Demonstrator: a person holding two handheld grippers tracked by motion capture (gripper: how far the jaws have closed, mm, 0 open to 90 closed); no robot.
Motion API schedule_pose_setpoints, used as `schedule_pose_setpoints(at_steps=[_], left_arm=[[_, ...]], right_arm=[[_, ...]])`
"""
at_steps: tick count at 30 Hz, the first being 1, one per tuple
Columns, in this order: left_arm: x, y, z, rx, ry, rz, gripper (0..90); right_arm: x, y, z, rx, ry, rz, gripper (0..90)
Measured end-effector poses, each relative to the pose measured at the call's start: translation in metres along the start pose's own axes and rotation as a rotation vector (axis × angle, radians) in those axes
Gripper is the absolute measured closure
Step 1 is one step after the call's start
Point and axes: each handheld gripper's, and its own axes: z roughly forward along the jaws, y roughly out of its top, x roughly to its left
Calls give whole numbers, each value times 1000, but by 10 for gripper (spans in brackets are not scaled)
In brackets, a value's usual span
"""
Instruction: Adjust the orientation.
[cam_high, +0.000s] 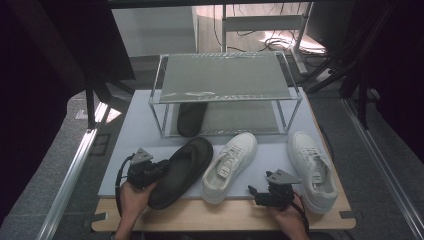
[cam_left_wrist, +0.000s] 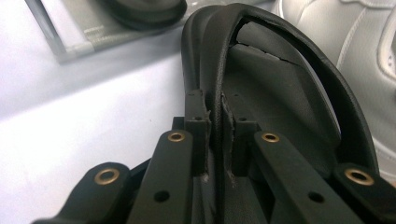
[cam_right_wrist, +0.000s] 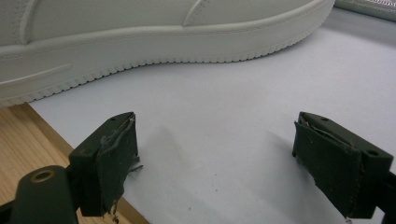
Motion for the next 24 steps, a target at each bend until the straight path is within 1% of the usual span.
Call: schedule_pose_setpoints(at_steps=[5, 6, 8, 9, 10, 13, 14, 15, 18, 19, 21, 22, 23, 24], left_arm=[[0, 8, 1, -13, 1, 4, 820], [0, 12, 3, -20, 2, 2, 819], [0, 14, 4, -23, 5, 2, 820], [0, 20, 8, -27, 9, 5, 819], [0, 20, 8, -27, 9, 5, 819], [0, 27, 13, -31, 14, 10, 819], [0, 33, 18, -39, 15, 7, 819], [0, 33, 18, -39, 15, 7, 819], [0, 43, 28, -50, 13, 4, 819], [0, 43, 28, -50, 13, 4, 819], [-1, 49, 34, -50, 11, 5, 819], [-2, 54, 41, -51, 12, 8, 819], [-3, 57, 44, -50, 13, 11, 819], [-3, 57, 44, -50, 13, 11, 819]], right_arm=[[0, 0, 0, -1, 2, 1, 142], [0, 0, 0, 0, 0, 0, 143], [0, 0, 0, -1, 2, 0, 142], [0, 0, 0, -1, 2, 1, 142], [0, 0, 0, -1, 2, 1, 142], [0, 0, 0, -1, 2, 1, 143], [0, 0, 0, -1, 2, 1, 142], [0, 0, 0, -1, 2, 1, 142], [0, 0, 0, -1, 2, 1, 142], [0, 0, 0, -2, 1, 1, 143], [0, 0, 0, -2, 1, 0, 143], [0, 0, 0, -2, 1, 0, 143], [0, 0, 0, -2, 1, 1, 143], [0, 0, 0, -2, 1, 1, 143]])
